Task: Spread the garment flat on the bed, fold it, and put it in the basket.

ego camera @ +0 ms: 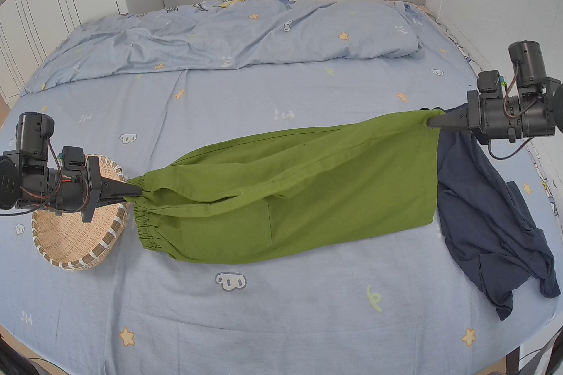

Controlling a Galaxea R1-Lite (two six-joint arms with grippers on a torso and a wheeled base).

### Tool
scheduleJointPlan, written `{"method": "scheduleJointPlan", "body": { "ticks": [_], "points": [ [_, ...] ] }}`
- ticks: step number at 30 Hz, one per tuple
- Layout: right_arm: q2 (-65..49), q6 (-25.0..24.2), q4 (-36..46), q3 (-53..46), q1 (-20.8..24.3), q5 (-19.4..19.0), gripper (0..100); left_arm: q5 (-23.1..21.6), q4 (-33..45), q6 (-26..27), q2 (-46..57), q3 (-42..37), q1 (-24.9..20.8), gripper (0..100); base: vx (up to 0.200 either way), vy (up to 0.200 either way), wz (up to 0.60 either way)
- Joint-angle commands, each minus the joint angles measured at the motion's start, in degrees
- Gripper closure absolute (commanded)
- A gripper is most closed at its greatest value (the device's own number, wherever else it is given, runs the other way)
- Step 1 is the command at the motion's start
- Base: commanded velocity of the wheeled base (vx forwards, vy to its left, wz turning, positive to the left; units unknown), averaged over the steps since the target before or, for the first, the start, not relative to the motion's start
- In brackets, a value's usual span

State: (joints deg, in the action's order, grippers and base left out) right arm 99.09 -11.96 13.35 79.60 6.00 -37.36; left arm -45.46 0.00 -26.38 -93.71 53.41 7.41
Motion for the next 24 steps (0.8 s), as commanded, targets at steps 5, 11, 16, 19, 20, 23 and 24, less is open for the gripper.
{"method": "scheduleJointPlan", "body": {
  "ticks": [5, 11, 16, 19, 20, 23, 24],
  "points": [
    [11.83, -0.08, -0.52, 13.91, -0.37, 1.07, 100, -0.24, -0.44, 0.19, -7.01, 6.8, 2.43, 100, 0.0, 0.0, 0.0],
    [14.38, -0.08, -0.52, 18.39, -0.02, 1.24, 100, -1.12, -0.44, 0.28, -9.3, 10.4, 2.52, 100, 0.0, 0.0, 0.0],
    [17.9, -0.08, 0.1, 22.35, 0.15, 1.86, 100, -1.12, -0.97, 0.28, -12.11, 12.34, 2.08, 100, 0.0, 0.0, 0.0],
    [19.22, -0.08, -0.34, 22.7, 0.15, 2.74, 100, -1.12, -1.05, 0.36, -13.78, 13.57, 1.9, 100, 0.0, 0.0, 0.0],
    [19.48, -0.08, -0.43, 22.79, 0.15, 2.74, 100, -1.12, -1.05, 0.36, -14.31, 13.83, 1.82, 100, 0.0, 0.0, 0.0],
    [20.45, -0.08, -0.52, 22.7, -0.02, 2.82, 100, -1.04, -1.23, 0.36, -15.71, 14.88, 1.73, 100, 0.0, 0.0, 0.0],
    [20.71, -0.08, -0.6, 22.79, -0.11, 2.74, 100, -1.04, -1.23, 0.36, -16.15, 15.24, 1.73, 100, 0.0, 0.0, 0.0]
  ]
}}
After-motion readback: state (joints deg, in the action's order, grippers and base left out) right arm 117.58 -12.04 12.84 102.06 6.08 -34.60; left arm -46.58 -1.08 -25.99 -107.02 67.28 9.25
